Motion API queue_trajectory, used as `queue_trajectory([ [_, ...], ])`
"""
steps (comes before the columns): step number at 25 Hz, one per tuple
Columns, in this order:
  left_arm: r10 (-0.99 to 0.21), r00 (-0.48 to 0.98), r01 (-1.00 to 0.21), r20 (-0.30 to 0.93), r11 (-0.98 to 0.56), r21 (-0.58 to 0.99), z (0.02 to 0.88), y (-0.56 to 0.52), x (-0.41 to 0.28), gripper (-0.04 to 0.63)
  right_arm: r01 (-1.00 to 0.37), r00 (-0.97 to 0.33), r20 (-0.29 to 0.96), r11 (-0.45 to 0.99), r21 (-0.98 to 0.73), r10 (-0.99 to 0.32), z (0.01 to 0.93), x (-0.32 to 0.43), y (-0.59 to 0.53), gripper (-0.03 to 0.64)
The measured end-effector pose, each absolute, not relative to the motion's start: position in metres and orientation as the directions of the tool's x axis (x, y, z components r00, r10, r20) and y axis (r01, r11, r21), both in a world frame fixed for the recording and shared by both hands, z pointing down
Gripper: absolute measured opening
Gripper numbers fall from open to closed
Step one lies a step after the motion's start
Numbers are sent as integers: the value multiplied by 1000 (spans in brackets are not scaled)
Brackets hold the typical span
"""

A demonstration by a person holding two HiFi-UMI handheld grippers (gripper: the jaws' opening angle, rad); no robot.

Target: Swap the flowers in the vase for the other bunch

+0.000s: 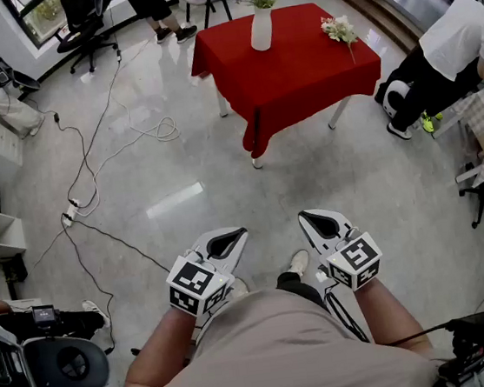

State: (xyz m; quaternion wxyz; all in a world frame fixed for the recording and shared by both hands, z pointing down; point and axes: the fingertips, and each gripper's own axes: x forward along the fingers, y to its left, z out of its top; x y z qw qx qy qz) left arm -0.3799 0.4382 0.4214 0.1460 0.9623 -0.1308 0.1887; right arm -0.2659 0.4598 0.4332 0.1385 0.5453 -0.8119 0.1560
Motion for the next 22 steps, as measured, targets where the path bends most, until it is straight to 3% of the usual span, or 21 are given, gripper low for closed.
queue_trajectory([
  [10, -203, 892, -319, 403, -916, 245, 442, 415, -442, 8, -927, -364, 411, 367, -76, -836, 438, -326, 439, 11],
  [22, -177, 903, -287, 391, -927, 243, 428, 378, -346, 8, -939, -340, 383, 336, -81, -859, 440, -235, 390, 15],
])
